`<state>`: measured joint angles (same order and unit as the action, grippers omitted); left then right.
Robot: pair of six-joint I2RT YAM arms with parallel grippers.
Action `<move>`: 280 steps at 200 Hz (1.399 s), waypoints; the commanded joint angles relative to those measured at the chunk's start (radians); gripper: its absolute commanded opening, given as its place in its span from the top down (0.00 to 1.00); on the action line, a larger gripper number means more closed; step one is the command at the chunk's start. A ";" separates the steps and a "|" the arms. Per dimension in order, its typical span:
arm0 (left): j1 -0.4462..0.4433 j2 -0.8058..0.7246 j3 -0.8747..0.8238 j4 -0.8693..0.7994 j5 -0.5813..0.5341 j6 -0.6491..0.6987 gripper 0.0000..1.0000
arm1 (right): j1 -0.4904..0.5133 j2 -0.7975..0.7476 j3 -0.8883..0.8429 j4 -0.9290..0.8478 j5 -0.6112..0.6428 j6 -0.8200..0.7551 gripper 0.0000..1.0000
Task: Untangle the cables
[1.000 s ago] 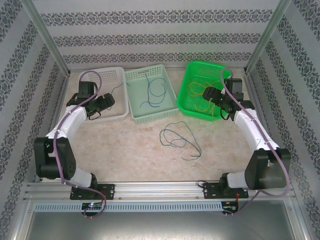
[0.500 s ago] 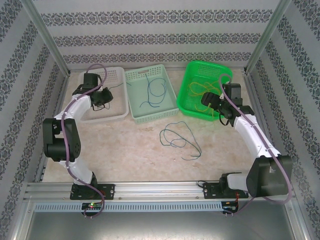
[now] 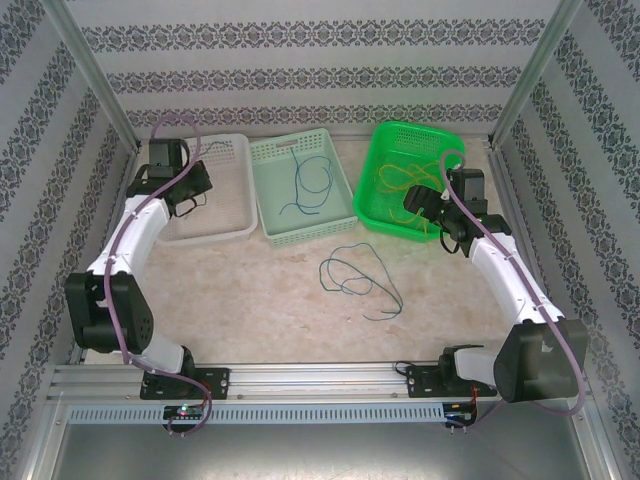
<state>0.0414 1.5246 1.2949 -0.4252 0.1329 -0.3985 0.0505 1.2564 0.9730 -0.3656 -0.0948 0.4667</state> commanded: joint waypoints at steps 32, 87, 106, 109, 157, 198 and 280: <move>0.020 0.076 0.057 -0.075 -0.022 0.014 1.00 | 0.006 -0.021 -0.002 -0.012 0.007 -0.014 0.07; 0.020 0.267 0.124 -0.096 -0.015 0.008 0.92 | 0.012 -0.083 -0.052 -0.052 -0.014 -0.001 0.15; 0.020 0.297 0.130 -0.100 0.004 -0.011 0.71 | 0.036 -0.097 -0.085 -0.088 -0.063 0.023 0.23; 0.020 0.299 0.130 -0.100 0.009 -0.012 0.67 | 0.045 -0.097 -0.089 -0.101 -0.062 0.026 0.24; 0.016 0.219 0.101 -0.080 -0.013 -0.029 0.13 | 0.235 -0.095 -0.159 -0.223 0.027 0.068 0.29; 0.003 0.074 0.041 -0.061 -0.037 -0.035 0.00 | 0.316 -0.128 -0.270 -0.237 0.053 0.208 0.30; -0.096 -0.204 -0.204 0.043 0.004 -0.070 0.00 | 0.403 -0.198 -0.356 -0.380 0.081 0.339 0.38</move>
<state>-0.0273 1.3804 1.1484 -0.4328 0.1226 -0.4480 0.4309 1.0962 0.6250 -0.6556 -0.0410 0.7483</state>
